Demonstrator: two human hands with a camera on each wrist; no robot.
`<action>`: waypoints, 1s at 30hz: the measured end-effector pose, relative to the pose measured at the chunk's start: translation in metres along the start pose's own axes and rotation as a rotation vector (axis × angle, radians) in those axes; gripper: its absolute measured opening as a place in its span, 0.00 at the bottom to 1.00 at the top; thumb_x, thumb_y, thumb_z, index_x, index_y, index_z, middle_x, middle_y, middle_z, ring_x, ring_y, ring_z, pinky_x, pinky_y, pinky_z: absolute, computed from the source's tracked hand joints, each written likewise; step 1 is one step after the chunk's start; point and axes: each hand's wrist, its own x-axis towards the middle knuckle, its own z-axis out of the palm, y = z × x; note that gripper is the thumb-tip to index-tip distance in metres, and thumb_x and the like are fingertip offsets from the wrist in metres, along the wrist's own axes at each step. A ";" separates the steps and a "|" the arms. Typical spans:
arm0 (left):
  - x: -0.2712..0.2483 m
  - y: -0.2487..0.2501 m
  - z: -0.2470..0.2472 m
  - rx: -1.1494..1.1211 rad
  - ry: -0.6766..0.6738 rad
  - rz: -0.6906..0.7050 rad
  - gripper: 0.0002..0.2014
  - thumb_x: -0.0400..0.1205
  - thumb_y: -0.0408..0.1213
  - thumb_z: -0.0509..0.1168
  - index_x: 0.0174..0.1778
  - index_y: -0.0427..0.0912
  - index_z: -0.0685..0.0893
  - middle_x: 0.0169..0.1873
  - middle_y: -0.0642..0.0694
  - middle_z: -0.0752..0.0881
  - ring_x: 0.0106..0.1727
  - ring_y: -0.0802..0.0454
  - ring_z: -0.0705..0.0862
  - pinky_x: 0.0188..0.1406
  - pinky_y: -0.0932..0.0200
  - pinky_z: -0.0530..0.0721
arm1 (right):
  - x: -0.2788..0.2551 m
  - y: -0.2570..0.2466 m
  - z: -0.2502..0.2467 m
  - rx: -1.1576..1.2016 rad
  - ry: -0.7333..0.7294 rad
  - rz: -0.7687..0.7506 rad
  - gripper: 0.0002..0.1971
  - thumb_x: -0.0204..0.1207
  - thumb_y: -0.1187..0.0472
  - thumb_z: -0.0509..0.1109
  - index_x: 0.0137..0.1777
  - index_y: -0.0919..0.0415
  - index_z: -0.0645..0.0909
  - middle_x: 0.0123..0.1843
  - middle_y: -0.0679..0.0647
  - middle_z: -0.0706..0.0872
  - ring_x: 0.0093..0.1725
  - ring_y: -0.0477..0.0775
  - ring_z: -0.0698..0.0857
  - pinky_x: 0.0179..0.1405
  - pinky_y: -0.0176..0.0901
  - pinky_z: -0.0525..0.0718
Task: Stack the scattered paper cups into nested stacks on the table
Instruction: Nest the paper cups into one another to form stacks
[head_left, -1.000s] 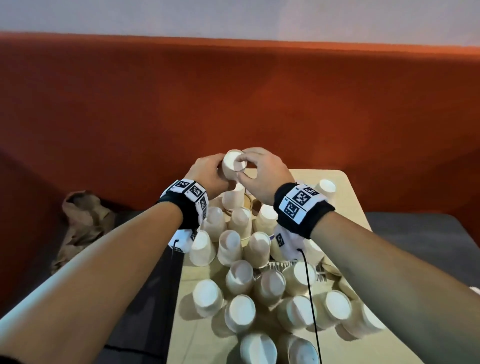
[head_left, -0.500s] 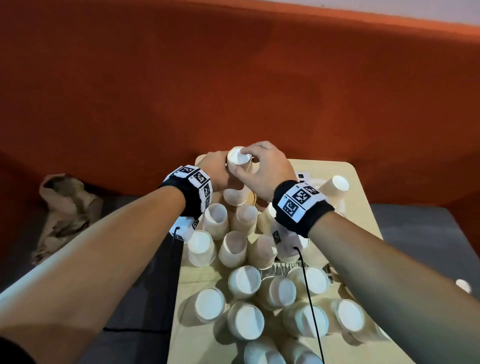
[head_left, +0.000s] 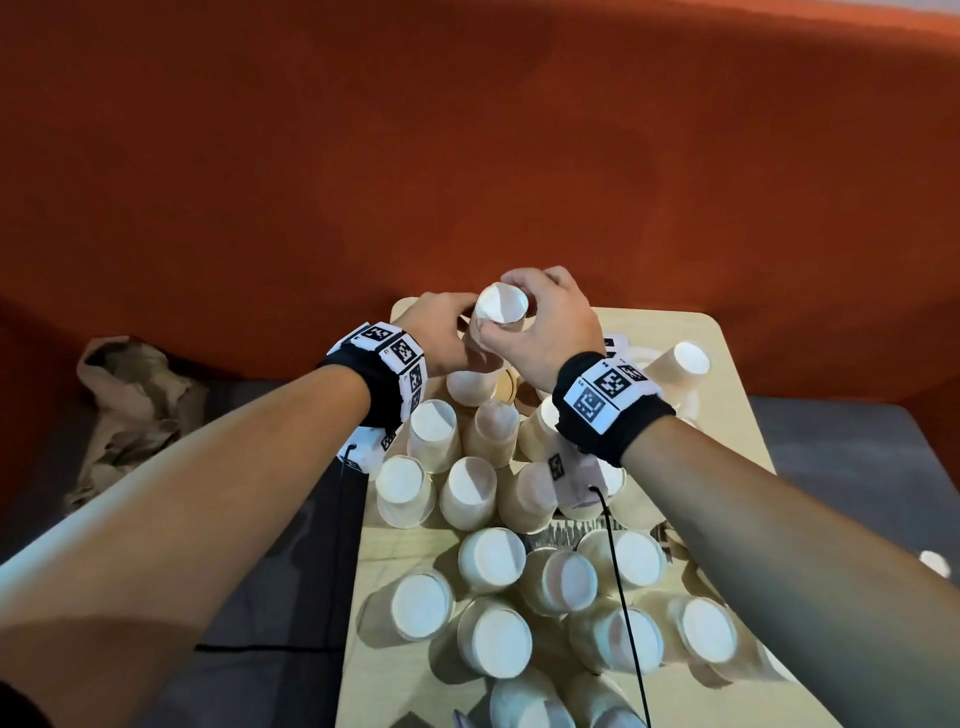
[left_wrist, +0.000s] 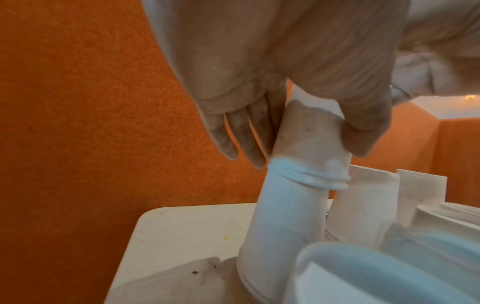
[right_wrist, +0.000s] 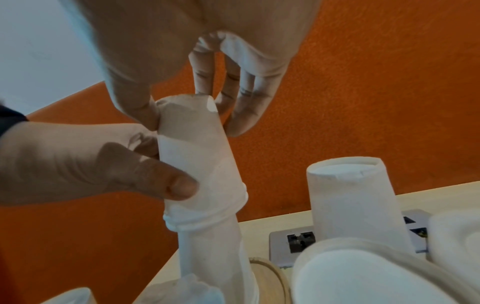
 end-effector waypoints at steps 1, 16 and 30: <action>0.000 -0.002 0.001 0.008 -0.009 -0.005 0.25 0.59 0.56 0.75 0.51 0.54 0.84 0.42 0.56 0.89 0.45 0.55 0.87 0.50 0.50 0.87 | 0.001 0.001 0.001 -0.010 -0.013 -0.001 0.26 0.66 0.41 0.76 0.65 0.44 0.81 0.60 0.44 0.77 0.51 0.47 0.80 0.50 0.40 0.78; 0.009 -0.034 0.023 0.064 -0.103 -0.098 0.20 0.71 0.35 0.77 0.59 0.43 0.85 0.49 0.47 0.90 0.47 0.46 0.88 0.46 0.54 0.85 | 0.014 0.008 0.032 -0.275 -0.198 -0.088 0.28 0.67 0.47 0.79 0.68 0.47 0.78 0.62 0.49 0.75 0.53 0.60 0.85 0.51 0.47 0.82; 0.007 -0.046 0.030 0.101 -0.159 -0.113 0.19 0.81 0.34 0.65 0.69 0.48 0.82 0.62 0.47 0.88 0.59 0.45 0.85 0.62 0.54 0.81 | 0.015 0.020 0.039 -0.285 -0.291 0.006 0.27 0.74 0.47 0.75 0.73 0.48 0.75 0.69 0.53 0.76 0.62 0.63 0.83 0.56 0.51 0.83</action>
